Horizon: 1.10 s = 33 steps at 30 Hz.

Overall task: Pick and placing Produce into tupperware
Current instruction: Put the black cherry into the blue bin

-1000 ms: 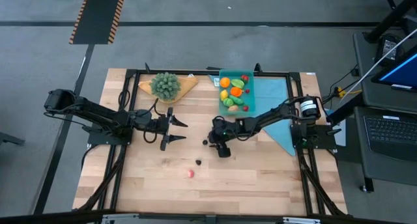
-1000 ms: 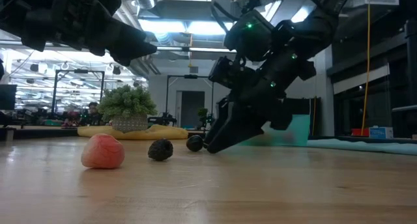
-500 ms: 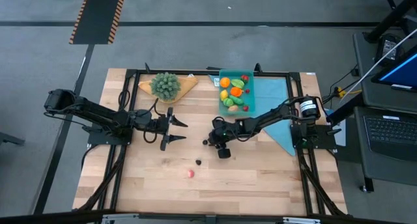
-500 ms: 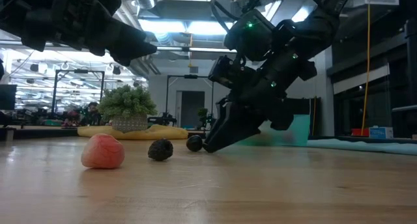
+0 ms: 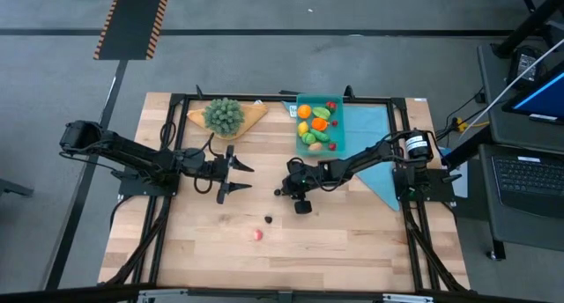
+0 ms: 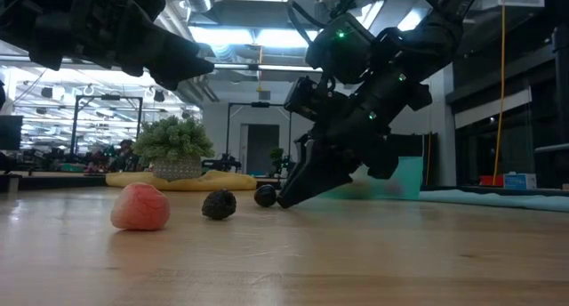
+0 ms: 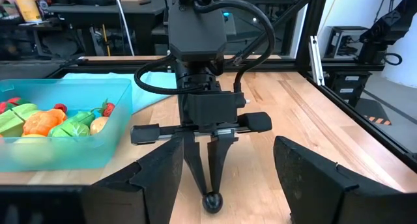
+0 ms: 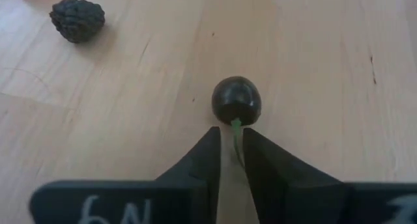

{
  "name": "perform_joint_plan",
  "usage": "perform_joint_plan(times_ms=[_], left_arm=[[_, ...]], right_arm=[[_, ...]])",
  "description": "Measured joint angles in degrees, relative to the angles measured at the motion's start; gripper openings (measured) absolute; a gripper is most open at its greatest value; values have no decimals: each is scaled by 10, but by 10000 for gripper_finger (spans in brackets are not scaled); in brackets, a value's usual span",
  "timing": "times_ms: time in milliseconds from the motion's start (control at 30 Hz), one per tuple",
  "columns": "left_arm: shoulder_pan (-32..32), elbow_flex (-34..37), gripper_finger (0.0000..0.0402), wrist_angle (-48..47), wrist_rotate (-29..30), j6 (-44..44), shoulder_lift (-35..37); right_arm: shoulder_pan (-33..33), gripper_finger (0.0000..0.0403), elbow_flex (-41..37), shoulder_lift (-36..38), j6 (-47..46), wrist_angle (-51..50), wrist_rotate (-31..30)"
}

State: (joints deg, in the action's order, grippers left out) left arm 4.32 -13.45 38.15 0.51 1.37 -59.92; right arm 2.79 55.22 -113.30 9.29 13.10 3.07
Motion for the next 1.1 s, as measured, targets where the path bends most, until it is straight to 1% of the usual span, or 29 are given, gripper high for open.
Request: perform_joint_plan(times_ms=[267, 467, 567, 800, 967, 1100], left_arm=[[0, 0, 231, 0, 0, 0, 0], [0, 0, 231, 0, 0, 0, 0], [0, 0, 231, 0, 0, 0, 0], [0, 0, 231, 0, 0, 0, 0], [0, 0, 231, 0, 0, 0, 0], [0, 0, 231, 0, 0, 0, 0]], right_arm=[[-1, 10, 0, 0, -17, 3, -4], [-6, 6, -1, 4, -56, 7, -4], [-13, 5, -1, 19, -72, 10, -5], [-29, 4, -1, 91, -73, -4, -1], [-38, 3, -1, 155, -46, -48, -1], [-54, 2, -26, 210, -45, -47, -5]])
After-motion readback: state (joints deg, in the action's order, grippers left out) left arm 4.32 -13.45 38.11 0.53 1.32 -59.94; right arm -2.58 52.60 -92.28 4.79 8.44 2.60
